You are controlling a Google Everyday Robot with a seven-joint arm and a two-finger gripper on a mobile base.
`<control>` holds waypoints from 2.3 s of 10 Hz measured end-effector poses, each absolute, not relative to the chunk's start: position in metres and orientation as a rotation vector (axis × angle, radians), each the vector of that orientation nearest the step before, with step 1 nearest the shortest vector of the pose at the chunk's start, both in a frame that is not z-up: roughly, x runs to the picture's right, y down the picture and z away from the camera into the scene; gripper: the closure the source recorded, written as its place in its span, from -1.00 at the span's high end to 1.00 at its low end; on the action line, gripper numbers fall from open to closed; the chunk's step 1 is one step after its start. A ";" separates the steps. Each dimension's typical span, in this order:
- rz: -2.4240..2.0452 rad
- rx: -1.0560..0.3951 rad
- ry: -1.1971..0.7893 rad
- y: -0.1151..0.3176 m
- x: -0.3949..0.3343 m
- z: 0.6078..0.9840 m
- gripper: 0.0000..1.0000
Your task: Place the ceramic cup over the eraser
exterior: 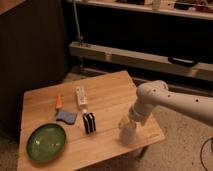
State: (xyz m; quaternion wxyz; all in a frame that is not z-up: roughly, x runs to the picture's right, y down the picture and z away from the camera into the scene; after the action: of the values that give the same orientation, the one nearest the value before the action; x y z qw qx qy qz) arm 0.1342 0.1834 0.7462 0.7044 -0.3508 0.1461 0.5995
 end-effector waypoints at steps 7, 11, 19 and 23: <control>1.342 -0.770 0.320 0.180 0.138 0.745 -1.00; 1.372 -0.699 0.296 0.117 0.165 0.717 -1.00; 1.270 -0.584 0.186 -0.060 0.125 0.582 -1.00; 1.078 -0.693 0.044 -0.079 0.053 0.505 -1.00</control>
State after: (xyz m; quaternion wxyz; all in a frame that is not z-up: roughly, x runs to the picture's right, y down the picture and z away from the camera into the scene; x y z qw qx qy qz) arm 0.0527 -0.0785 0.5050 0.8014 -0.3231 0.0205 0.5029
